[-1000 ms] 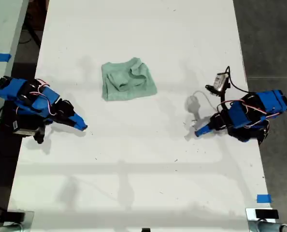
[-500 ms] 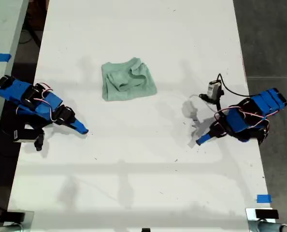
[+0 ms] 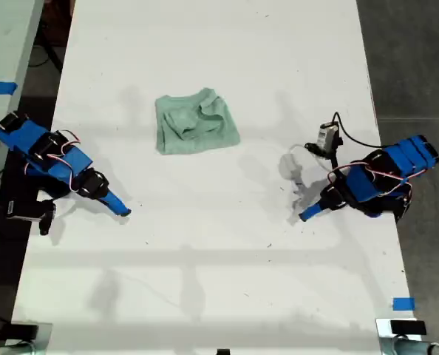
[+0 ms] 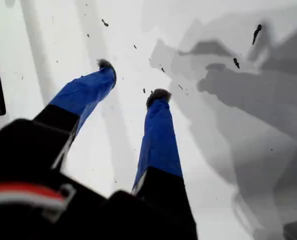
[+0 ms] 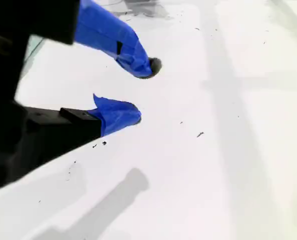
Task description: Fold t shirt
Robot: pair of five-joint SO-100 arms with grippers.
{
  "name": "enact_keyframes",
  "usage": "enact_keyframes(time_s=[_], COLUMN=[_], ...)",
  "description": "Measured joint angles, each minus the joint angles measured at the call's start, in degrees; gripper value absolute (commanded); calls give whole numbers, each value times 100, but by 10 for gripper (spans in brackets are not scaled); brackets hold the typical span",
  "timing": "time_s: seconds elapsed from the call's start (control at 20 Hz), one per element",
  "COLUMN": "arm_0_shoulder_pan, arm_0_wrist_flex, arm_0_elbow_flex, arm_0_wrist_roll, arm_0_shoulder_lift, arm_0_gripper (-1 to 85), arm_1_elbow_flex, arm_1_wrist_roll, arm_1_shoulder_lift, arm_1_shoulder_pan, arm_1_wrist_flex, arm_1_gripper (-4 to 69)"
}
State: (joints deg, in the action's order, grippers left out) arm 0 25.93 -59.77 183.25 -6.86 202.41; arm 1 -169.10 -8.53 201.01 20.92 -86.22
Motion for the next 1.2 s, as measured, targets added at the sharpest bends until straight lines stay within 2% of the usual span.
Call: enact_keyframes(time_s=[1.2], arm_0_shoulder_pan=[26], arm_0_wrist_flex=[0], arm_0_elbow_flex=[0], arm_0_wrist_roll=[70], arm_0_shoulder_lift=[0], arm_0_gripper=[113], arm_1_elbow_flex=[0], arm_1_wrist_roll=[0], arm_1_shoulder_lift=[0], arm_1_shoulder_pan=[-35], arm_1_wrist_flex=[0], arm_1_gripper=[167])
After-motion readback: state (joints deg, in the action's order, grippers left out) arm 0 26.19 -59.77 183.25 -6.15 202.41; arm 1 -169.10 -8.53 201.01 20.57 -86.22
